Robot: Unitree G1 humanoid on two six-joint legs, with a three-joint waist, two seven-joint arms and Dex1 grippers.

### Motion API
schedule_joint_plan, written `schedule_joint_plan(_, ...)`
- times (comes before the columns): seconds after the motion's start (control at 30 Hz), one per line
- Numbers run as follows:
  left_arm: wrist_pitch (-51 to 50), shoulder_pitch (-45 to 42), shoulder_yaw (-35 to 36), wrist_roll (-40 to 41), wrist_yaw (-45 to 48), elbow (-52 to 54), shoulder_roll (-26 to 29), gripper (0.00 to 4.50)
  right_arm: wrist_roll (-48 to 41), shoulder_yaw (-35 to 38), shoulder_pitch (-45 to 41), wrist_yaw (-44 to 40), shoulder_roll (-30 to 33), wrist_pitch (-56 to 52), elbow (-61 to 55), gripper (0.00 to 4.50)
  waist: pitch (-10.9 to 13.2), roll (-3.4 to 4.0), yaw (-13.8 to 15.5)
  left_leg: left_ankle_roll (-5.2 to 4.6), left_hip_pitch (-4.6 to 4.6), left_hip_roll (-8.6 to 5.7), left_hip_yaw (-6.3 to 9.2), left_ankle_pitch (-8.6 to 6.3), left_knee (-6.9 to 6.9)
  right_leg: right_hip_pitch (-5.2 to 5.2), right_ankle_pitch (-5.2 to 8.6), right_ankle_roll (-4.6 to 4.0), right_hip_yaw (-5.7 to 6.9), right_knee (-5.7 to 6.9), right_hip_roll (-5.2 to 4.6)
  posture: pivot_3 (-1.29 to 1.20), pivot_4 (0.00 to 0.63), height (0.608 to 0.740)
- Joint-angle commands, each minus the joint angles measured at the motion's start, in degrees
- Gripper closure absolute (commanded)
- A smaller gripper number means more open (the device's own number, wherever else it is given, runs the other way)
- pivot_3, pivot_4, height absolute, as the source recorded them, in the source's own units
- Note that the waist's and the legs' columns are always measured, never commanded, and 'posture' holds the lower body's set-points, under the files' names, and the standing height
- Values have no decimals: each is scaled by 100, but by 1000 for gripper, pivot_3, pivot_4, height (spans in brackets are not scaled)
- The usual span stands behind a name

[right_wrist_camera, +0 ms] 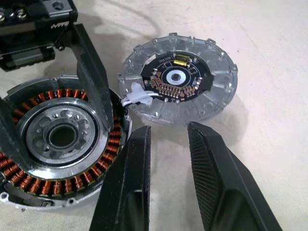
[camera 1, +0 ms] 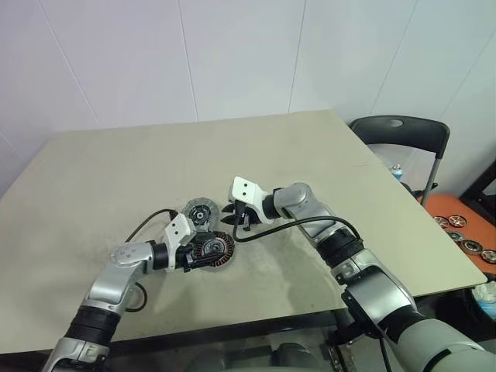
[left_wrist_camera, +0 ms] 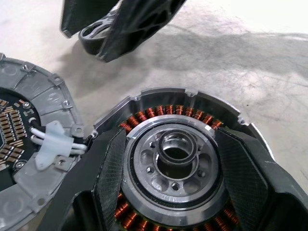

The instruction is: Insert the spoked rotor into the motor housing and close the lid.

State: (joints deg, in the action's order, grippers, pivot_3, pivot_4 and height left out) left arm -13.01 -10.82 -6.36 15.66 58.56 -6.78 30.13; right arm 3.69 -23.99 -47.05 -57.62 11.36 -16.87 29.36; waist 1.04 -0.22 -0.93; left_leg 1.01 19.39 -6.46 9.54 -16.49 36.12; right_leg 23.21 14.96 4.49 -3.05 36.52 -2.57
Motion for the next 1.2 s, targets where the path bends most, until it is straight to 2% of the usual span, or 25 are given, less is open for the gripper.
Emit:
schedule_joint_plan(0.03, -220, -27, 461, 241, 17, 170, 323, 1358, -51, 113, -134, 46, -80, 90, -93, 3210, 0, 0, -13, 0, 0, 2, 0, 0, 0, 2, 0, 0, 0, 2, 1, 0, 0, 740)
schedule_joint_plan(0.27, -727, 74, 1114, 792, -27, 598, 733, 1358, -137, 128, -121, -42, -120, 164, -119, 3210, 2, -1, -6, 1, 2, 2, 0, 1, -2, 10, 0, 0, 0, 11, 1, 0, 0, 740)
schedule_joint_plan(0.53, -711, 436, 1255, 776, -172, 668, 762, 1358, -118, 78, -59, -77, -166, 138, -130, 3210, 2, -1, 13, 1, 6, 0, -2, 0, -5, 11, 0, 0, 0, -2, -1, 0, 0, 740)
schedule_joint_plan(0.87, -736, 700, 2023, 956, -359, 627, 1098, 1358, -174, -160, 298, -1015, 347, 47, -553, 3210, 2, -1, 13, 1, 6, 1, -2, 0, -5, 8, 0, 0, 1, -2, -1, 0, 0, 740)
schedule_joint_plan(0.9, -748, 715, 2076, 973, -381, 647, 1107, 1310, -147, -182, 316, -1034, 367, 102, -508, 3606, 2, -1, 7, 1, 5, 1, -2, 0, -5, 9, 0, 0, 1, -4, -1, 0, 0, 740)
schedule_joint_plan(0.93, -773, 721, 2118, 987, -412, 678, 1110, 1310, -141, -196, 340, -1082, 394, 153, -486, 3787, 3, -1, 10, 0, 5, 1, -3, 0, -5, 8, 0, 0, 1, -4, -1, 0, 0, 740)
schedule_joint_plan(1.0, -855, 755, 2213, 1062, -438, 786, 1116, 1310, -240, -185, 402, -1255, 425, 137, -556, 4425, 3, -1, 11, 0, 5, 1, -4, 0, -5, 7, 0, 0, 1, -4, -1, 0, 0, 740)
schedule_joint_plan(1.2, -941, 954, 2321, 1172, -480, 926, 1084, 1310, -211, -246, 328, -1316, 328, -15, -443, 4470, 2, -2, 14, 1, 5, 2, -3, 0, -3, 6, 0, 0, 1, -3, -1, 0, 0, 740)
